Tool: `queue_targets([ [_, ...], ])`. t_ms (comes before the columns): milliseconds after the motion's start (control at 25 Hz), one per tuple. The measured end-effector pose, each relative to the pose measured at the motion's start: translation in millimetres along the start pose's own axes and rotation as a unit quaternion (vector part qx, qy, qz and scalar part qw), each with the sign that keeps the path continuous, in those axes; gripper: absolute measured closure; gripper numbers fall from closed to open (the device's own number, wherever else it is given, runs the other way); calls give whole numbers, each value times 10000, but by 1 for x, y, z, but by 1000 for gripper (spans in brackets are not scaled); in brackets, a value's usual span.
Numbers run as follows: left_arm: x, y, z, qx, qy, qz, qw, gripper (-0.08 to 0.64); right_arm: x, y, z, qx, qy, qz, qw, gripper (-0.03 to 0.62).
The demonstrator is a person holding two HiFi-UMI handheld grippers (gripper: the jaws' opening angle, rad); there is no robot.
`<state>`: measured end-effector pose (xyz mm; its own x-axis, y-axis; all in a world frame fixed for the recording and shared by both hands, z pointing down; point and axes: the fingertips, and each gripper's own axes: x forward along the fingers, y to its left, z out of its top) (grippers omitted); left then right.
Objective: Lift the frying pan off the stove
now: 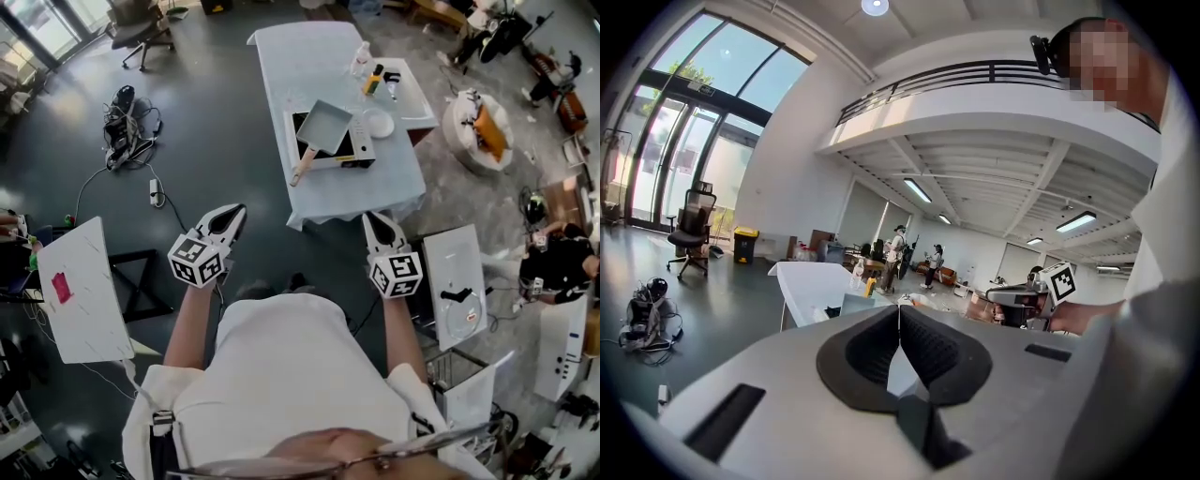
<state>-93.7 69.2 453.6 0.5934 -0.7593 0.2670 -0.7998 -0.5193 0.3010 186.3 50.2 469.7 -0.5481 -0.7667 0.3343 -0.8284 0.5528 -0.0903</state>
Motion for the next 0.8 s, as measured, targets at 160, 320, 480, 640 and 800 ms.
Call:
queue_targets([
  [160, 8, 6, 5, -25, 45, 22, 10000, 529, 10, -4, 0, 52, 41, 36, 10000, 557],
  [320, 18, 15, 8, -28, 71, -12, 10000, 529, 21, -5, 1, 42, 97, 44, 9999, 557],
  [480, 33, 27, 9, -98, 91, -122, 9998, 529, 33, -10, 2, 68, 151, -38, 9999, 557],
  [640, 53, 45, 12, -151, 171, -269, 9994, 529, 47, -15, 5, 118, 205, -179, 9996, 557],
  [800, 75, 66, 18, -130, 302, -434, 9985, 529, 67, -19, 8, 213, 269, -307, 9989, 557],
])
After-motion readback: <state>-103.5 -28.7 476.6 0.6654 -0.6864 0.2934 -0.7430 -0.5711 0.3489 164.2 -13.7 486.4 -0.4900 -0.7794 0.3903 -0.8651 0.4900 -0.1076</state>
